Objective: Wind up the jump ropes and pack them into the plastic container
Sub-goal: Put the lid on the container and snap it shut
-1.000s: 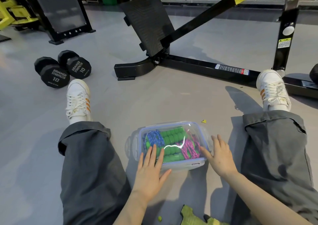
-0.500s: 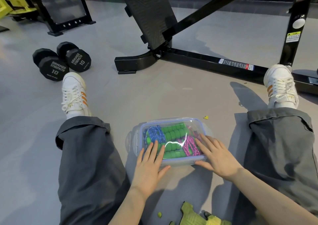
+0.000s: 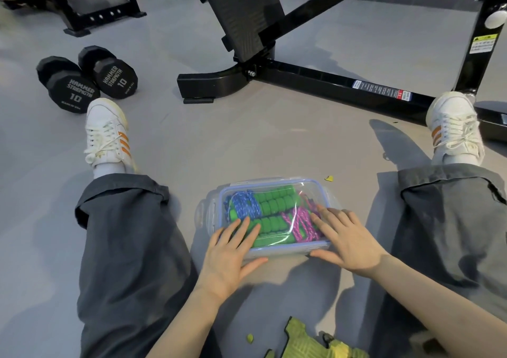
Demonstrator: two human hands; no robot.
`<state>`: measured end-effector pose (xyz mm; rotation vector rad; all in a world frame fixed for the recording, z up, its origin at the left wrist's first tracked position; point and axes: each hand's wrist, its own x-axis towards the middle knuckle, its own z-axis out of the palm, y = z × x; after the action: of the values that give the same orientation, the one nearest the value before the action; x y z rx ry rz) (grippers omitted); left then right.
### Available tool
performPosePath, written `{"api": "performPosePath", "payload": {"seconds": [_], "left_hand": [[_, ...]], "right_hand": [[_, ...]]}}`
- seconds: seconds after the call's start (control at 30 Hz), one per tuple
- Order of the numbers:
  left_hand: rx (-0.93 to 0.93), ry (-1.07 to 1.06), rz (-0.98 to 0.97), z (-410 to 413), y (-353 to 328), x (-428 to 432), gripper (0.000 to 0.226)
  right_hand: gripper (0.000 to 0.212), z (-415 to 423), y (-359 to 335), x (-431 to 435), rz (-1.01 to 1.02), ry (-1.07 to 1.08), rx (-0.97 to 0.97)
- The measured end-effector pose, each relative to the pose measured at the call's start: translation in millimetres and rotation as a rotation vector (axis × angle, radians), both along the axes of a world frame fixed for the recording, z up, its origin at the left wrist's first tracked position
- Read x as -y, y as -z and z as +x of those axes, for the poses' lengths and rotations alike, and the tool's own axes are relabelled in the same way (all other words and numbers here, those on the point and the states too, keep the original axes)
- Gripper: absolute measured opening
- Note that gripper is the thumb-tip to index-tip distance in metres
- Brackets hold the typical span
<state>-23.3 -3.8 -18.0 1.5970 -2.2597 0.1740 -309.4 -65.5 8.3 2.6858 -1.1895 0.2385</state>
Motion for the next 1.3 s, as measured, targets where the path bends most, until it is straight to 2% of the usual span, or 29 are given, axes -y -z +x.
{"api": "performPosePath", "payload": {"seconds": [0.2,0.53,0.9,1.03,1.13,1.23,1.27,1.3], "left_hand": [[0.1,0.025,0.159,6,-6,-9,0.074],[0.045,-0.012,0.221,5,-11,-6,0.059],[-0.012,0.002,0.223,1,-13,-3,0.054],[-0.006,-0.017,0.305,-1,-16,-8,0.055],[0.046,-0.016,0.307,1,-17,-11,0.057],[0.143,-0.024,0.267,-3,-15,-9,0.067],[0.148,-0.043,0.271,-9,-17,-8,0.07],[0.161,-0.074,0.288,-15,-18,-6,0.075]], "right_hand": [[0.068,-2,0,-7,0.089,0.03,0.081],[0.068,-4,1,-2,0.26,0.043,0.058],[0.064,1,7,-1,0.089,0.029,0.056],[0.066,0,3,-2,0.135,0.006,0.019],[0.067,4,-12,0,0.301,0.071,0.215],[0.044,20,-30,16,0.428,0.245,0.52],[0.042,25,-33,24,0.428,0.306,0.542],[0.05,29,-34,33,0.431,0.346,0.518]]}}
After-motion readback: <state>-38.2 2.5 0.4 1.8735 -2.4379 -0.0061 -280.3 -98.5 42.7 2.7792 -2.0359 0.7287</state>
